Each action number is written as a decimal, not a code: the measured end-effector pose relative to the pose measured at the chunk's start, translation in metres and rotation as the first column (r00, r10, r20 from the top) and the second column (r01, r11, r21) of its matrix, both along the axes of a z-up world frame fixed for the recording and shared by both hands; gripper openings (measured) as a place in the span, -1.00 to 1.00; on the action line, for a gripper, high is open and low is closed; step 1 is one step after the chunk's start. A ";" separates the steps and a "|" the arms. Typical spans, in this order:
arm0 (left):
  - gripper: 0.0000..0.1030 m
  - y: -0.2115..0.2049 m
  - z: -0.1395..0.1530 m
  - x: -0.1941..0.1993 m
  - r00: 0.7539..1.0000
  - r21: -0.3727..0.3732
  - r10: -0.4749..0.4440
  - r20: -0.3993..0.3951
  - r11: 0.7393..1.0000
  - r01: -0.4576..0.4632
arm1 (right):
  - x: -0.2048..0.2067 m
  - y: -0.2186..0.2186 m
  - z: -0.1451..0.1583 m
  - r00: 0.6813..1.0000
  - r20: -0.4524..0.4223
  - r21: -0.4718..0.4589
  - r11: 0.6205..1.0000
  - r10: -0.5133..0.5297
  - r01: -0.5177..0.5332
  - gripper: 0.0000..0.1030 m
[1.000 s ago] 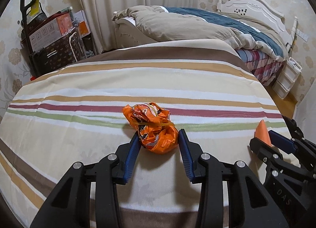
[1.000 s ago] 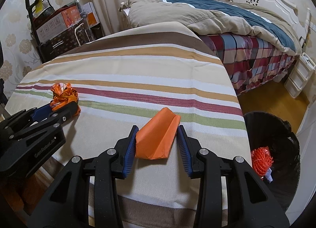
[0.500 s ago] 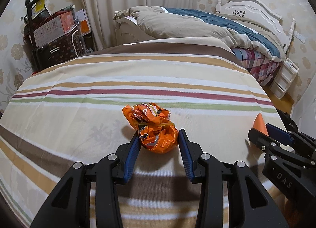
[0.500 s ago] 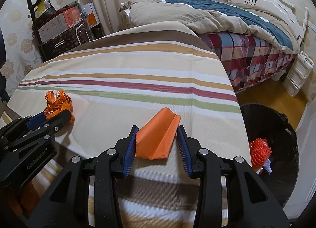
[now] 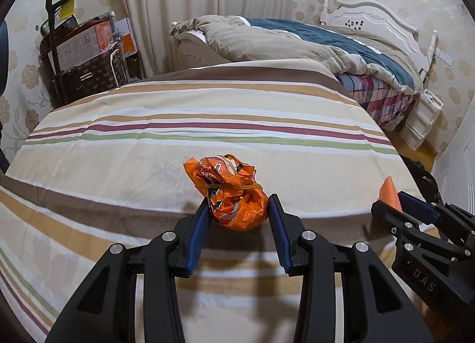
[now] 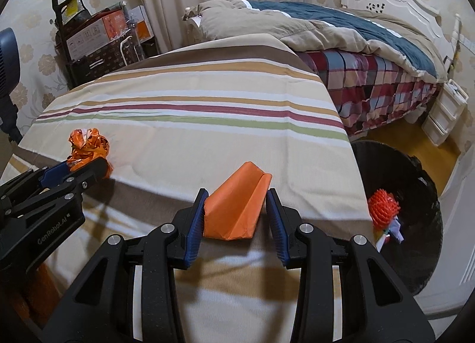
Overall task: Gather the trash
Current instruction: 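Carry the snack bag and orange paper over the black bin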
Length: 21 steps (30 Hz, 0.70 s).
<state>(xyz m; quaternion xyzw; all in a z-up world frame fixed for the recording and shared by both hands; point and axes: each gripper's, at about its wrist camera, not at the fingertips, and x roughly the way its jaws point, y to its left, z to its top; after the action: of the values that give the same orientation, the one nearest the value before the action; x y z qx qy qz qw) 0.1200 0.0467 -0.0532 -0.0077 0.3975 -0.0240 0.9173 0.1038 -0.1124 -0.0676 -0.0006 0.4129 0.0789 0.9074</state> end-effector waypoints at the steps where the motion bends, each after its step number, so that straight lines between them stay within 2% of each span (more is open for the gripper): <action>1: -0.21 -0.001 0.001 -0.004 1.000 0.000 -0.004 0.004 1.000 0.004 | -0.004 -0.001 0.001 1.000 0.003 0.000 1.000 -0.002 0.002 -0.25; 10: -0.21 -0.022 0.005 -0.027 0.999 -0.011 -0.050 0.021 0.999 0.050 | -0.032 -0.017 0.010 0.999 0.029 0.005 0.999 -0.034 0.034 -0.25; 21: -0.21 -0.064 0.014 -0.039 0.988 -0.010 -0.147 0.052 0.989 0.147 | -0.055 -0.058 0.021 0.991 0.065 0.013 0.993 -0.118 0.117 -0.25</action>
<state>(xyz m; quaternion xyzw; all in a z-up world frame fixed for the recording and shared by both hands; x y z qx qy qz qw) 0.0807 -0.0177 -0.0387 0.0161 0.3731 -0.0943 0.9229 0.0488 -0.1703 -0.0469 0.0254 0.3816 0.0272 0.9236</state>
